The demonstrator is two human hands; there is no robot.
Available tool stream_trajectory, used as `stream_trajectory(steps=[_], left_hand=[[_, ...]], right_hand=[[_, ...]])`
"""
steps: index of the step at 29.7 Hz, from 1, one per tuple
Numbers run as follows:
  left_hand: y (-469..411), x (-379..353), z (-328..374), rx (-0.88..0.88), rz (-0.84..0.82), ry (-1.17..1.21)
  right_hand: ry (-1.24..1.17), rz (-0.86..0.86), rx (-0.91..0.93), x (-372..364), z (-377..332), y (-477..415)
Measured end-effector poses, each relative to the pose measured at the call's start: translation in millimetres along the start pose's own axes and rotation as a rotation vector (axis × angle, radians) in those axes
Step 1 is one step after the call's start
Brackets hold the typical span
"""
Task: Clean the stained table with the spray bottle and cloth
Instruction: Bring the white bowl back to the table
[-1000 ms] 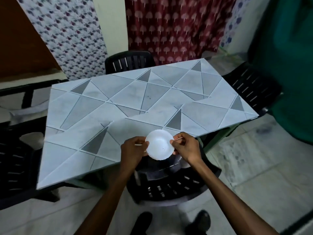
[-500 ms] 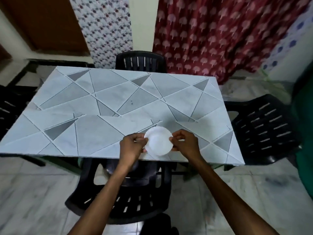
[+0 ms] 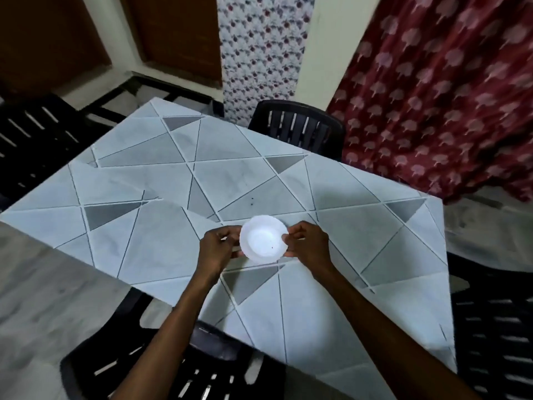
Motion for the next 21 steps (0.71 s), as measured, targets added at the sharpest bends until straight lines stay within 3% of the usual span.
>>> stream_trajectory(steps=[9,21], left_hand=[[-126,56,-8,0.018,0.136,0.022],[-183,99,-13,0.012,0.25,0.003]], right_hand=[[0.072,-0.105,-0.046,-82,-12,-147],[0.171,-0.162,-0.059,-133,-41,-213]])
Point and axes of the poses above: each hand's wrist, its own y-axis away from the middle knuckle, its own x-axis out of the back of the hand, z = x × y, the point moved 8 cm from there along -y, towards the middle knuckle, and after that the axes turned 7 degrees about -z, right-handed, at the moved point
